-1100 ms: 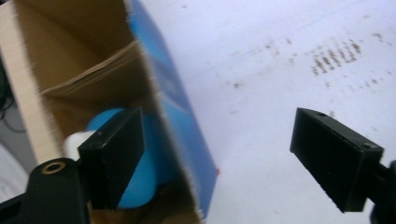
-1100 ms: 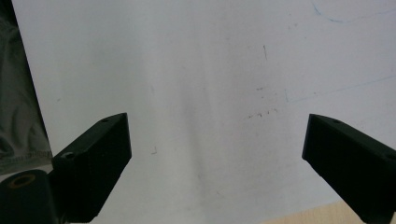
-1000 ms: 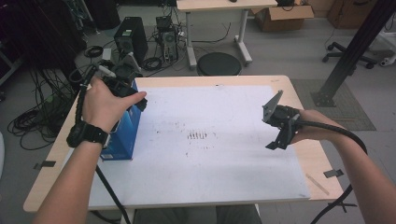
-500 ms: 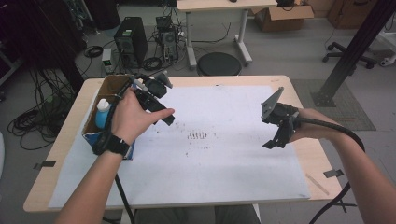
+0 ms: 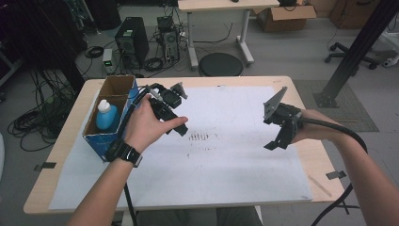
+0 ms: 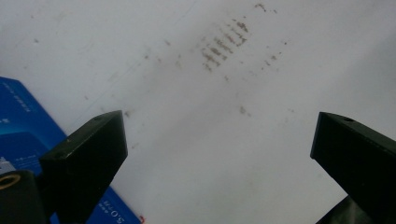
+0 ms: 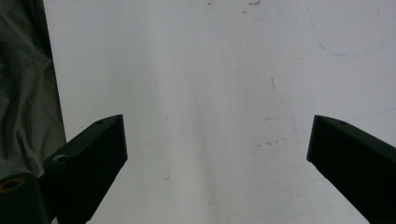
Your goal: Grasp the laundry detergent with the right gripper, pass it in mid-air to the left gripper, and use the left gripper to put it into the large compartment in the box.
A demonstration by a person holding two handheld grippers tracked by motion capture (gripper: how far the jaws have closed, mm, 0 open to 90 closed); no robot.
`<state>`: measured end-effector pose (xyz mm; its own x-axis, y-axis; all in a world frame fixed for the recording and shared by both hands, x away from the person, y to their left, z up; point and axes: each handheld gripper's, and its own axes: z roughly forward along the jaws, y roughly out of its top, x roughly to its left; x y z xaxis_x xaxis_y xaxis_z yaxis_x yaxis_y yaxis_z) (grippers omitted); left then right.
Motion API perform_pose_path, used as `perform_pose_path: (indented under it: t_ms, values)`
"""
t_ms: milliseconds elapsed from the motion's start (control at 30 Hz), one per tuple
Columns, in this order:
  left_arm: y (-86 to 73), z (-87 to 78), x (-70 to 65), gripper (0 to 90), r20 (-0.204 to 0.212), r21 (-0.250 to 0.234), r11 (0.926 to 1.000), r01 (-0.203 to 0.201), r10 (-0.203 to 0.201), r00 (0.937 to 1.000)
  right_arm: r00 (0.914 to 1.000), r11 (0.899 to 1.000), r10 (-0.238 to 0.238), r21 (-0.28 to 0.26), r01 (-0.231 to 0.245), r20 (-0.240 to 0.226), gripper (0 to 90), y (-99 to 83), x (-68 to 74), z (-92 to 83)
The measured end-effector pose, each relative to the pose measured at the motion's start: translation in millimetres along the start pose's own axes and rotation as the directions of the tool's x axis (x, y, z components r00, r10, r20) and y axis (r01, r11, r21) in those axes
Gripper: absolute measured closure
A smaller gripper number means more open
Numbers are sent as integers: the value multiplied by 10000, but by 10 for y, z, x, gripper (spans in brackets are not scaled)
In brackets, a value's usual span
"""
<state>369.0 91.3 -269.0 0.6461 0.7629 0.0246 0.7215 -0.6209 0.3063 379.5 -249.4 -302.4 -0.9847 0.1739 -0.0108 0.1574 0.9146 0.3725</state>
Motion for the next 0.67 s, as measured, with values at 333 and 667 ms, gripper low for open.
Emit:
perform_pose_path:
  t_ms: [333,667]
  values:
    - [33,31,-51,44,183,31,9998,-207,206,9996,10000,9999,61,84,-62,34,51,-41,0,3]
    - [35,43,-44,44,198,26,9998,-196,195,9996,10000,9999,68,99,-68,32,51,-47,3,5]
